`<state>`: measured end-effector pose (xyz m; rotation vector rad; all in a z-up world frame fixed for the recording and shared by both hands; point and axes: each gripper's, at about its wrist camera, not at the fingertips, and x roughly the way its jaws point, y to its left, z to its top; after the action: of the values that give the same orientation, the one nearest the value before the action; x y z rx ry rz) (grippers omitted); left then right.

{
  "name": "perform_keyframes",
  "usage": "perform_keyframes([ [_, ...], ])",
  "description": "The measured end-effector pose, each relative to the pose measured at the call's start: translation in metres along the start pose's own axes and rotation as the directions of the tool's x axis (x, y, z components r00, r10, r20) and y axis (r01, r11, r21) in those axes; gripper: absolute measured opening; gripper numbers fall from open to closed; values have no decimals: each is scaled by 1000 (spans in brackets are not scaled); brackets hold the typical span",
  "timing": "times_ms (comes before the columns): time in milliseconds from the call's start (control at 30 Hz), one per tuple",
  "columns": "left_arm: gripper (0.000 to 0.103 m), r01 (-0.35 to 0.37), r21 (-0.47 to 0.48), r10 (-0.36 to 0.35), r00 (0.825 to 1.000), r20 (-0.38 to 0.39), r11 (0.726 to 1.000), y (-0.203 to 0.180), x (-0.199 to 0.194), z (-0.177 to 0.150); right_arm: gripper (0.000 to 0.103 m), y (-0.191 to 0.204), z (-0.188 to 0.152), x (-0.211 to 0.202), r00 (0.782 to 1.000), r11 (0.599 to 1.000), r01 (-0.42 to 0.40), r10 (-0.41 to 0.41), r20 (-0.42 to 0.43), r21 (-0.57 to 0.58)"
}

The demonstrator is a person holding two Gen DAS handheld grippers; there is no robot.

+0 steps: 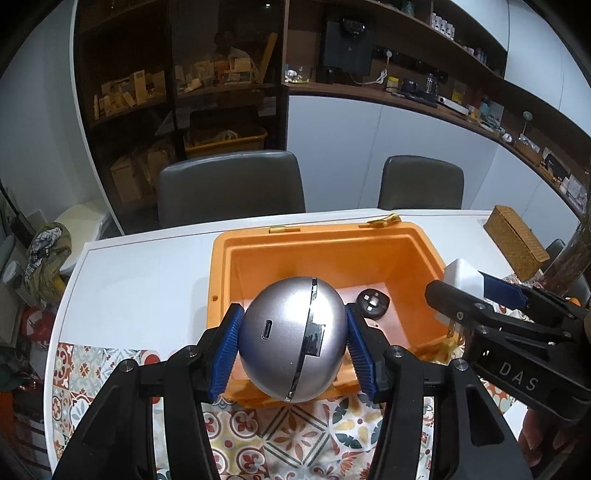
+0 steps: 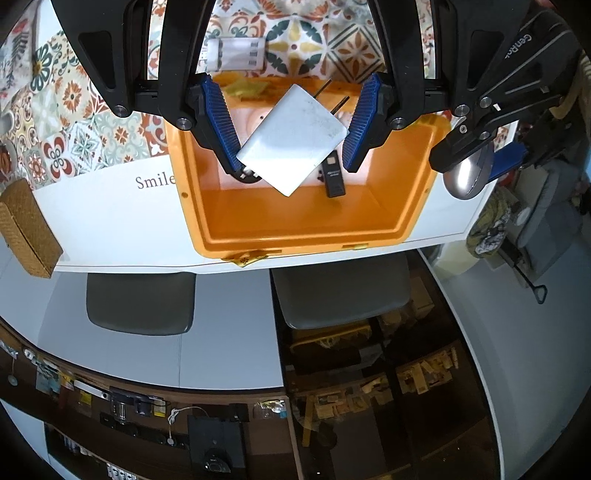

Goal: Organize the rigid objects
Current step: 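Lift and carry the silver egg with left tool while right tool carries the charger into the crate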

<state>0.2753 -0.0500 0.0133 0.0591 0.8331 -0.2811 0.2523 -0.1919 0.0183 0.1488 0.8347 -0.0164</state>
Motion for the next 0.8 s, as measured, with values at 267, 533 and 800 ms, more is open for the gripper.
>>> perform_keyframes([
  [267, 54, -10, 4, 11, 998, -63, 1000, 1, 29, 7, 58, -4, 8, 24, 999, 1000, 12, -11, -45, 3],
  [533, 54, -17, -14, 15, 990, -141, 1000, 5, 57, 6, 58, -9, 7, 51, 994, 999, 27, -25, -107, 18],
  [800, 54, -17, -39, 9, 980, -198, 999, 9, 78, 4, 58, -11, 4, 69, 988, 999, 31, -28, -150, 17],
])
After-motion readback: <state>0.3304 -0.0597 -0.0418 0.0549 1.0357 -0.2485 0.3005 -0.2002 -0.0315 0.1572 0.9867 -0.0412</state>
